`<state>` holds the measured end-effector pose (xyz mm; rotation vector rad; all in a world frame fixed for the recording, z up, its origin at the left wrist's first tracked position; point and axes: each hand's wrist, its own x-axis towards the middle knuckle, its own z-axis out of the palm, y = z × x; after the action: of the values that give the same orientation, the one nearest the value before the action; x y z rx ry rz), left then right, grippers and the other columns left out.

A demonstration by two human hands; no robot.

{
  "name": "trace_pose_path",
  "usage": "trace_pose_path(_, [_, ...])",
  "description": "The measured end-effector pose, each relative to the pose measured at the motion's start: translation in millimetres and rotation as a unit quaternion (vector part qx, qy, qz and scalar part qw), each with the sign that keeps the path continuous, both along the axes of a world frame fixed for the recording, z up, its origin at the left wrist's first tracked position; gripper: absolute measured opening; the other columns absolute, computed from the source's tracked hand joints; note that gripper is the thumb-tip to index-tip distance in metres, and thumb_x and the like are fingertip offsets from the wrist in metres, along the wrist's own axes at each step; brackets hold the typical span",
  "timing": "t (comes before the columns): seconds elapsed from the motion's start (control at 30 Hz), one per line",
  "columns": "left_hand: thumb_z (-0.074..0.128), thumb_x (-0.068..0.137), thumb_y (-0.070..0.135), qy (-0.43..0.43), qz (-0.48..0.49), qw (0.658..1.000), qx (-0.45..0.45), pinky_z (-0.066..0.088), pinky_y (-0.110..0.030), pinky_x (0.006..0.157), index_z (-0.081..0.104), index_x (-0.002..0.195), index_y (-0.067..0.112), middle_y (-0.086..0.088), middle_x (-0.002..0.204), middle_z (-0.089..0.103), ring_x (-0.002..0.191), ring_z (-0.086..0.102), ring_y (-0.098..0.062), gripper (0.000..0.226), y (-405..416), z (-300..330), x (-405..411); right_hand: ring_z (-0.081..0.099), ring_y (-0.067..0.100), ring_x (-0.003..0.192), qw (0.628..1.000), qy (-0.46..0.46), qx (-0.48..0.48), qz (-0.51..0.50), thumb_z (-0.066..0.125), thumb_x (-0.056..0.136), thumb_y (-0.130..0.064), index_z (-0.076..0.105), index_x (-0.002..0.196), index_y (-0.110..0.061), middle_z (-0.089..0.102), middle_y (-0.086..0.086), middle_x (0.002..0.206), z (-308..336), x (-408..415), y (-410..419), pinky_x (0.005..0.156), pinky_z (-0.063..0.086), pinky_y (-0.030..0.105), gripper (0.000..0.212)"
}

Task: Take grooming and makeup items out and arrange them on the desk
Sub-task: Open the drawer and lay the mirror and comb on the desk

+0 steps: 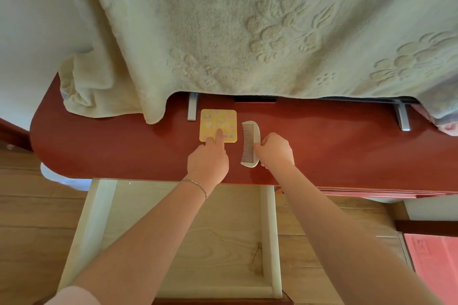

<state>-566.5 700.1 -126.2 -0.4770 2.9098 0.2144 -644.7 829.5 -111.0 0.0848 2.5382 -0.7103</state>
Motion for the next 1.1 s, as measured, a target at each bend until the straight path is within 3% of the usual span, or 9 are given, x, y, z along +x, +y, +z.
trace_pose_path(0.13, [0.049, 0.088, 0.025, 0.118, -0.063, 0.991, -0.023, 0.04, -0.029, 0.054, 0.04, 0.135, 0.012, -0.008, 0.104, 0.057, 0.08, 0.055, -0.022, 0.049, -16, -2, 24, 0.057, 0.023, 0.077, 0.99, 0.135, -0.019, 0.026, 0.046, 0.091, -0.027, 0.052, 0.099, -0.014, 0.061, 0.001, 0.088, 7, 22, 5, 0.061, 0.044, 0.031, 0.016])
trace_pose_path(0.23, [0.062, 0.08, 0.025, 0.206, -0.113, 0.971, -0.041, 0.043, -0.031, 0.055, 0.055, 0.121, 0.009, -0.007, 0.095, 0.06, 0.072, 0.054, -0.022, 0.045, -31, -4, 46, 0.053, 0.023, 0.083, 0.954, 0.251, -0.067, 0.15, 0.055, 0.089, -0.021, 0.057, 0.101, -0.009, 0.06, 0.003, 0.087, 4, 54, 7, 0.066, 0.045, 0.035, 0.017])
trace_pose_path(0.33, [0.054, 0.081, 0.031, 0.225, -0.149, 0.96, -0.074, 0.043, -0.033, 0.063, 0.058, 0.119, 0.011, -0.005, 0.101, 0.059, 0.08, 0.053, -0.022, 0.043, -43, -3, 74, 0.057, 0.026, 0.086, 0.92, 0.298, -0.055, 0.248, 0.065, 0.082, -0.02, 0.061, 0.101, -0.009, 0.066, 0.004, 0.093, -5, 89, 10, 0.071, 0.051, 0.039, 0.022])
trace_pose_path(0.53, [0.041, 0.083, 0.041, 0.168, -0.188, 0.966, -0.051, 0.046, -0.038, 0.084, 0.051, 0.128, 0.011, -0.005, 0.12, 0.055, 0.105, 0.051, -0.025, 0.055, -59, -6, 130, 0.05, 0.028, 0.122, 0.914, 0.255, 0.011, 0.315, 0.061, 0.084, -0.03, 0.055, 0.122, -0.009, 0.059, 0.007, 0.125, -17, 142, 13, 0.099, 0.042, 0.043, 0.043])
trace_pose_path(0.7, [0.04, 0.085, 0.051, 0.121, -0.216, 0.969, -0.013, 0.042, -0.042, 0.097, 0.031, 0.142, 0.013, -0.006, 0.134, 0.046, 0.121, 0.041, -0.023, 0.069, -60, -13, 183, 0.023, 0.025, 0.141, 0.894, 0.178, 0.041, 0.409, 0.024, 0.084, -0.058, 0.026, 0.145, -0.015, 0.027, 0.008, 0.153, -20, 185, 16, 0.115, 0.016, 0.04, 0.075])
trace_pose_path(0.83, [0.036, 0.084, 0.063, 0.059, -0.257, 0.965, -0.013, 0.032, -0.045, 0.107, 0.026, 0.145, 0.015, -0.006, 0.141, 0.042, 0.129, 0.031, -0.022, 0.078, -60, -21, 218, -0.002, 0.02, 0.145, 0.87, 0.151, 0.081, 0.462, 0.02, 0.081, -0.068, -0.003, 0.149, -0.02, 0.0, 0.004, 0.158, -27, 217, 25, 0.112, -0.009, 0.033, 0.086])
trace_pose_path(0.93, [0.035, 0.079, 0.072, 0.022, -0.286, 0.958, -0.009, 0.019, -0.043, 0.111, 0.021, 0.147, 0.016, -0.005, 0.143, 0.041, 0.131, 0.028, -0.021, 0.089, -64, -27, 239, -0.02, 0.015, 0.14, 0.862, 0.122, 0.104, 0.481, 0.024, 0.075, -0.081, -0.016, 0.146, -0.023, -0.016, 0.001, 0.156, -30, 235, 35, 0.11, -0.016, 0.033, 0.099])
trace_pose_path(1.0, [0.035, 0.074, 0.078, 0.0, -0.303, 0.953, -0.005, 0.023, -0.042, 0.112, 0.022, 0.146, 0.017, -0.004, 0.141, 0.044, 0.13, 0.034, -0.021, 0.095, -66, -30, 249, -0.026, 0.014, 0.135, 0.855, 0.105, 0.109, 0.496, 0.022, 0.07, -0.084, -0.021, 0.144, -0.024, -0.024, 0.0, 0.151, -31, 244, 39, 0.109, -0.018, 0.032, 0.104])
trace_pose_path(1.1, [0.036, 0.067, 0.083, -0.03, -0.315, 0.949, 0.004, 0.03, -0.042, 0.108, 0.024, 0.146, 0.018, -0.001, 0.14, 0.046, 0.127, 0.042, -0.02, 0.103, -69, -33, 261, -0.027, 0.015, 0.137, 0.846, 0.102, 0.114, 0.511, 0.037, 0.078, -0.075, -0.021, 0.144, -0.025, -0.029, -0.001, 0.148, -32, 254, 43, 0.109, -0.018, 0.032, 0.102])
